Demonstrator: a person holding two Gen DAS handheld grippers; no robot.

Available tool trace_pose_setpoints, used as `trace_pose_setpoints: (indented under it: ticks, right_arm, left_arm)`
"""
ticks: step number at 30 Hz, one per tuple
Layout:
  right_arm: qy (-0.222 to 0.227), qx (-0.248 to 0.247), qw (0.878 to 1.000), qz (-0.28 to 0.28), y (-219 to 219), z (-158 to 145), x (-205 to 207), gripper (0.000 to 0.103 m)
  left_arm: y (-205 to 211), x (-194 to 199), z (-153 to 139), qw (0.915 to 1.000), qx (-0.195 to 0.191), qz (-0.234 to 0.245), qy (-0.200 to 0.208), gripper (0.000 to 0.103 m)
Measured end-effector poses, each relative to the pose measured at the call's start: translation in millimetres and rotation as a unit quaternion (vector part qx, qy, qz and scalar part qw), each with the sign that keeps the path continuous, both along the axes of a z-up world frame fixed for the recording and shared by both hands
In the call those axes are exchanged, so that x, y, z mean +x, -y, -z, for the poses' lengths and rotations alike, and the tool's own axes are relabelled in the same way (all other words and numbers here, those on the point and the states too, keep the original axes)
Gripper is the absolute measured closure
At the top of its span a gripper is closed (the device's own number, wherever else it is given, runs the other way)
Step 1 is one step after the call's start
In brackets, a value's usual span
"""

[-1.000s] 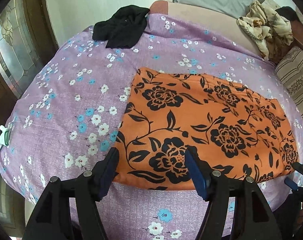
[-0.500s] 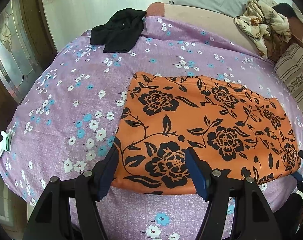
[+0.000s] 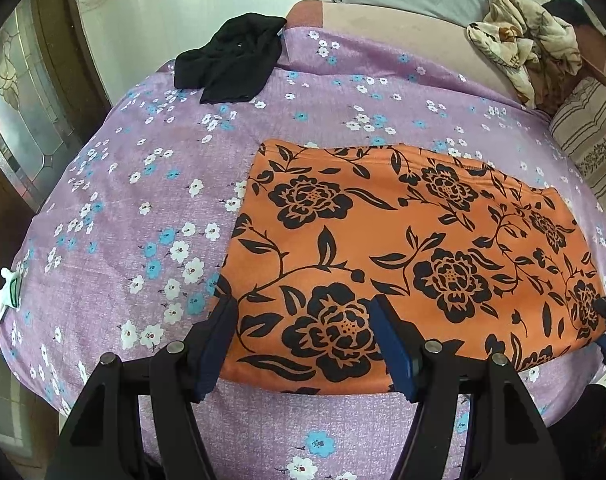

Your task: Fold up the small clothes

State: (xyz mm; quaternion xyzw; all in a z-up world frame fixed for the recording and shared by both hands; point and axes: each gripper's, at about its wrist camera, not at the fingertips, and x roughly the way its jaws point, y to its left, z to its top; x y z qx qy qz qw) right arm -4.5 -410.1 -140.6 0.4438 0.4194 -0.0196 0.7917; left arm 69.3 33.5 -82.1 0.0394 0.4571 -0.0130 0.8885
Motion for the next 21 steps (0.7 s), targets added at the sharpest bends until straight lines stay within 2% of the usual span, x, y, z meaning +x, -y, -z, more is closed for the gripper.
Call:
trace_pose_setpoints:
  ticks: [4, 9, 11, 13, 16, 17, 18, 21]
  right_arm:
    - [-0.002, 0.005, 1.000, 0.005, 2.3, -0.3, 0.1, 0.053]
    - [0.002, 0.019, 1.000, 0.008, 3.5, 0.7, 3.7, 0.041]
    - [0.001, 0.017, 1.000, 0.009, 3.1, 3.9, 7.7, 0.040]
    - [0.000, 0.015, 1.000, 0.009, 3.0, 3.4, 9.7, 0.041]
    - [-0.008, -0.017, 1.000, -0.003, -0.5, -1.3, 11.6, 0.053]
    - [-0.013, -0.025, 1.000, -0.002, -0.2, -1.0, 11.2, 0.064]
    - [-0.013, -0.026, 1.000, -0.001, 0.1, -1.3, 10.3, 0.067]
    - [-0.009, -0.033, 0.999, -0.002, -0.2, -5.6, 8.1, 0.069]
  left_arm:
    - [11.1, 3.8, 11.9, 0.9999, 0.007, 0.010, -0.010, 0.034]
    - [33.7, 7.4, 29.0, 0.9992, 0.018, 0.033, -0.013, 0.034]
    - [44.6, 13.0, 48.8, 0.9973, 0.043, 0.044, -0.040, 0.033]
    - [46.3, 11.1, 51.2, 0.9978, 0.046, 0.038, -0.029, 0.032]
    - [45.0, 10.7, 47.1, 0.9980, 0.040, 0.035, -0.034, 0.032]
    - [43.6, 10.6, 46.4, 0.9981, 0.037, 0.034, -0.036, 0.032]
    - [42.5, 10.4, 46.0, 0.9982, 0.034, 0.033, -0.038, 0.032]
    - [38.2, 8.4, 41.5, 0.9985, 0.025, 0.031, -0.038, 0.032]
